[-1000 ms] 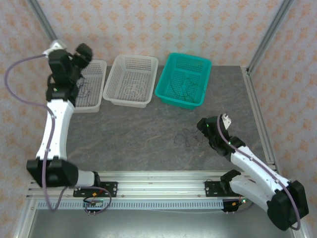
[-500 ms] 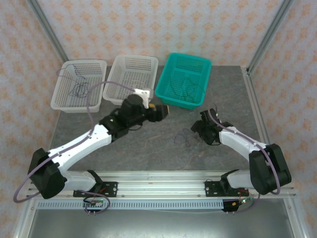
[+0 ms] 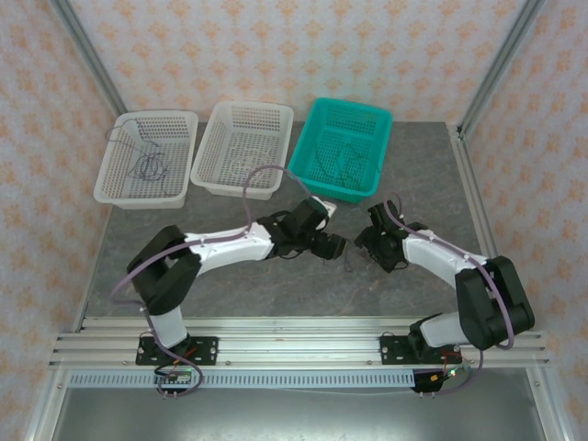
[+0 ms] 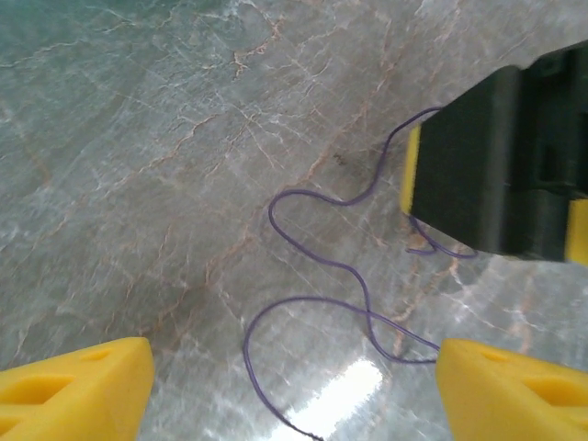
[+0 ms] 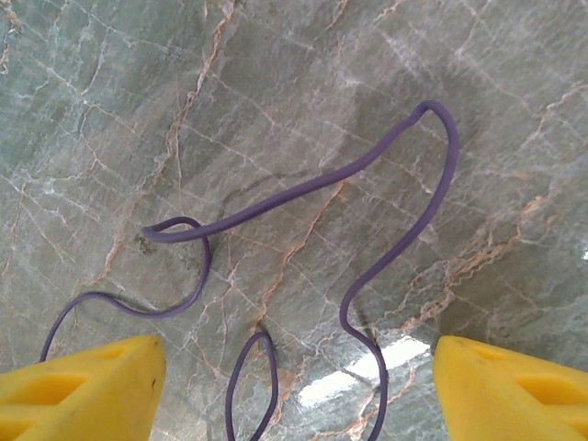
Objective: Untangle the cables
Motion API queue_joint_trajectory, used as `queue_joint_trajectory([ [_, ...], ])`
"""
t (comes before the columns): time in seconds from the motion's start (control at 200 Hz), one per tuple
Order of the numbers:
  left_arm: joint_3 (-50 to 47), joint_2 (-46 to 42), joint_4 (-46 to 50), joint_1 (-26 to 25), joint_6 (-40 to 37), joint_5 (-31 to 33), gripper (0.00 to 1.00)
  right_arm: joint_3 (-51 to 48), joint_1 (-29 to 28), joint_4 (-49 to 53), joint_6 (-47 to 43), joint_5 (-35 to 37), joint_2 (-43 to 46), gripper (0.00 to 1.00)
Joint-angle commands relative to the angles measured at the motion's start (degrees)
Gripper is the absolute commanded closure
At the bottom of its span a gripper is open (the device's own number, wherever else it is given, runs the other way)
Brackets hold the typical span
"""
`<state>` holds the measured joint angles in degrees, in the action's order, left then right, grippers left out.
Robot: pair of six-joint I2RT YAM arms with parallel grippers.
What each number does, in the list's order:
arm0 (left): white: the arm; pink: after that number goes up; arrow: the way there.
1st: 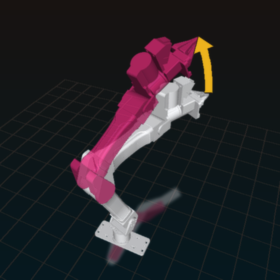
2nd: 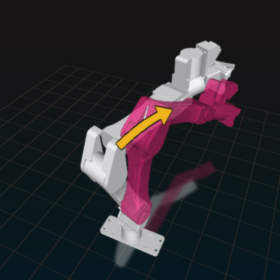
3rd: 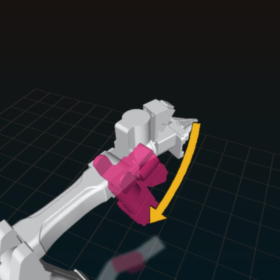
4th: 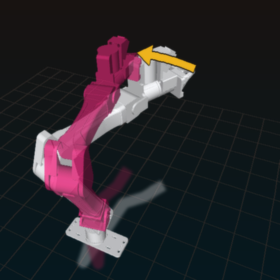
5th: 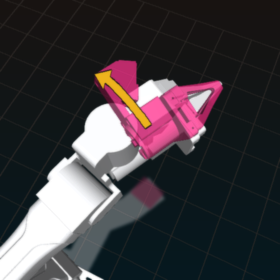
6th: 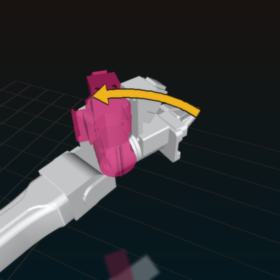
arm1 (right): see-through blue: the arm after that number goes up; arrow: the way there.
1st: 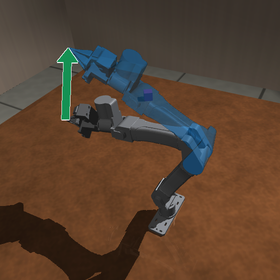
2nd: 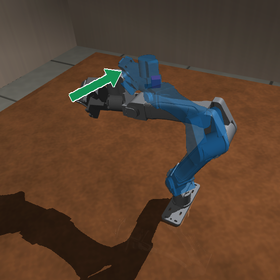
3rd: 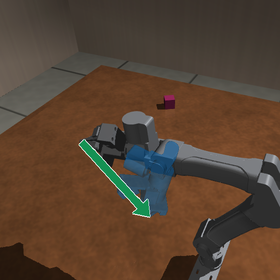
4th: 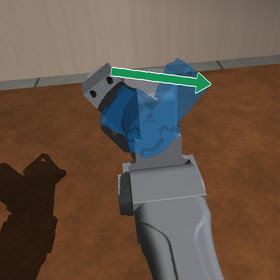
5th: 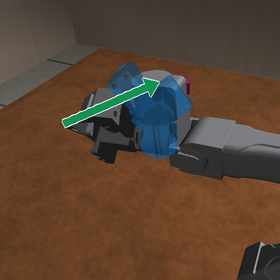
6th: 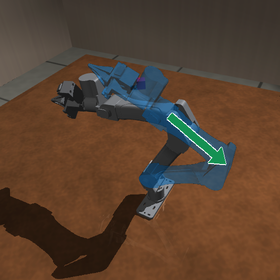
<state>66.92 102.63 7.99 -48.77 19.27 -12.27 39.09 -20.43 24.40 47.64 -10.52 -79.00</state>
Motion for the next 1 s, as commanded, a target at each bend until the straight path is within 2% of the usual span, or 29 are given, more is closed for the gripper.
queue_joint_trajectory([
  [0.0,2.64,2.98,1.78,-0.27,-4.8,-0.28,0.19,0.12,0.3,2.18,0.79,0.86,1.95,0.23],
  [0.17,3.29,8.6,0.38,-0.46,-11.13,-2.02,0.22,-0.41,0.3,1.81,0.88,0.82,3.71,0.23],
  [0.255,3.52,10.82,-0.93,-0.44,-13.74,-4.28,0.25,-0.75,0.3,0.94,0.92,0.32,4.35,0.23],
  [0.33,3.83,11.94,-1.38,-0.46,-14.43,-3.18,0.29,-1.02,0.3,0.48,1.04,0.06,4.91,0.23],
  [0.51,4.81,15.08,-0.92,-0.71,-15.65,0.62,0.48,-1.6,0.3,1.17,1.23,1.5,5.79,0.23],
  [0.671,4.72,16.52,-0.69,-1.32,-18.03,-1.66,0.61,-1.53,0.3,2.54,1.47,3.37,4.5,0.23],
  [0.786,5.05,17.28,1.14,-2.26,-20.77,-0.41,0.71,-1.34,0.32,3.04,2.37,4.63,3.09,0.23],
  [0.881,4.45,17.37,1.45,-2.47,-21.38,1.7,0.83,-1.8,0.26,1.78,3.41,4.91,1.47,0.23],
  [0.991,1.54,14.78,-2.35,-2.47,-20.88,1.68,1.0,-1.92,0.24,1.1,4.69,5.91,-1.7,0.22],
])
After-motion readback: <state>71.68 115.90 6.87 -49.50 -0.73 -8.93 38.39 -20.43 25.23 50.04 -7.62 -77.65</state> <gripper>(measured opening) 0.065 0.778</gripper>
